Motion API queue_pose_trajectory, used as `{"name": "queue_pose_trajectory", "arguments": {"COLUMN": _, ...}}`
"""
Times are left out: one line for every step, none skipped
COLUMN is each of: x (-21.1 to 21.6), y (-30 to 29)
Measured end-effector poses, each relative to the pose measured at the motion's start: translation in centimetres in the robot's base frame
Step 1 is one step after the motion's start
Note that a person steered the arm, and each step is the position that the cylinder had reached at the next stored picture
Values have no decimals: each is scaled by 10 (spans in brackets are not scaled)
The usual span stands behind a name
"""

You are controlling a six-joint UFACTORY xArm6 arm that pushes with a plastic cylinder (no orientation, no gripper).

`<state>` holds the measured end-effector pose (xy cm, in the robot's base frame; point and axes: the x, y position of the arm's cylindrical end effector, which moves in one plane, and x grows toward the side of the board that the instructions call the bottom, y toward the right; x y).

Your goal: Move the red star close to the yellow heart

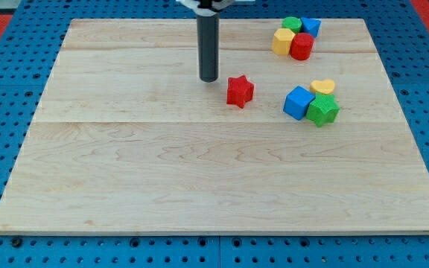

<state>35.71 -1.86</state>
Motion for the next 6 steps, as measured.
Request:
{"name": "queue_pose_trajectory", "arguments": {"x": 34, "y": 39}}
{"name": "queue_pose_trajectory", "arguments": {"x": 35, "y": 83}}
{"name": "queue_pose_trajectory", "arguments": {"x": 36, "y": 33}}
{"name": "queue_pose_trajectory", "arguments": {"x": 18, "y": 40}}
{"name": "queue_pose_trajectory", "arguments": {"x": 26, "y": 99}}
{"name": "queue_pose_trajectory", "arguments": {"x": 35, "y": 108}}
